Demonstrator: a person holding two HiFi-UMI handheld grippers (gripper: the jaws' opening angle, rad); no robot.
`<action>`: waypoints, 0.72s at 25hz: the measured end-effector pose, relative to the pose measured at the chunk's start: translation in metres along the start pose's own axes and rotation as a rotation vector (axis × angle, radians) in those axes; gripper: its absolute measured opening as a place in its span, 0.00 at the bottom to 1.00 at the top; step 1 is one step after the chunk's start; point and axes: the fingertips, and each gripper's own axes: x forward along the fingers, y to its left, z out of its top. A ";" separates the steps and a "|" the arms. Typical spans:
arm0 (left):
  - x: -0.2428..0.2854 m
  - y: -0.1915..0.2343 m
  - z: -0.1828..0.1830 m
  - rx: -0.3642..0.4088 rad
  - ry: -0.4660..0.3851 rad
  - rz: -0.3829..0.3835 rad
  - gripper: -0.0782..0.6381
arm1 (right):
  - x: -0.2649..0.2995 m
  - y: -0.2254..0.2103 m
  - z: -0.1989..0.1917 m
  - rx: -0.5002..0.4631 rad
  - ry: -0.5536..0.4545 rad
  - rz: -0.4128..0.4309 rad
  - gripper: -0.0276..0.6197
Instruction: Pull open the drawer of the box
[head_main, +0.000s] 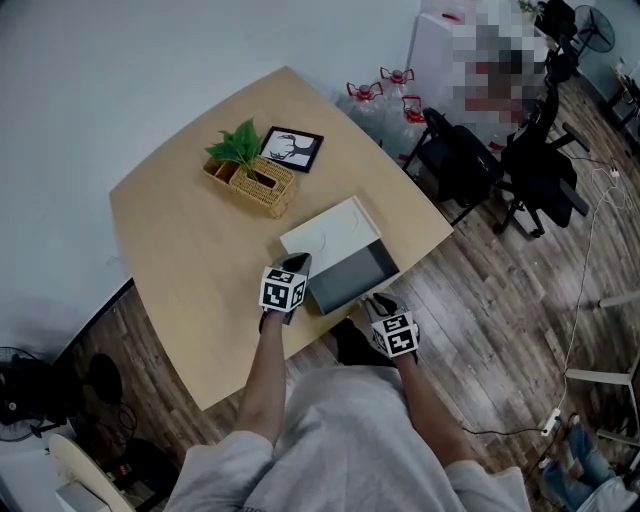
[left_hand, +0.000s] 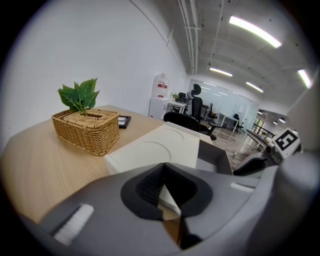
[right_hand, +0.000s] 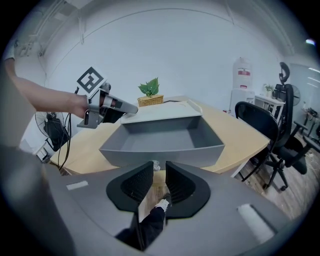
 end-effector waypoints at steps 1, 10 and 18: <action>-0.005 -0.005 -0.004 -0.003 -0.004 0.004 0.18 | -0.002 -0.001 0.002 0.007 -0.014 -0.006 0.16; -0.043 -0.055 -0.041 -0.067 -0.028 -0.010 0.18 | -0.011 -0.005 0.013 0.054 -0.106 -0.045 0.16; -0.067 -0.064 -0.037 -0.123 -0.102 -0.019 0.18 | -0.018 -0.005 0.022 0.060 -0.160 -0.064 0.16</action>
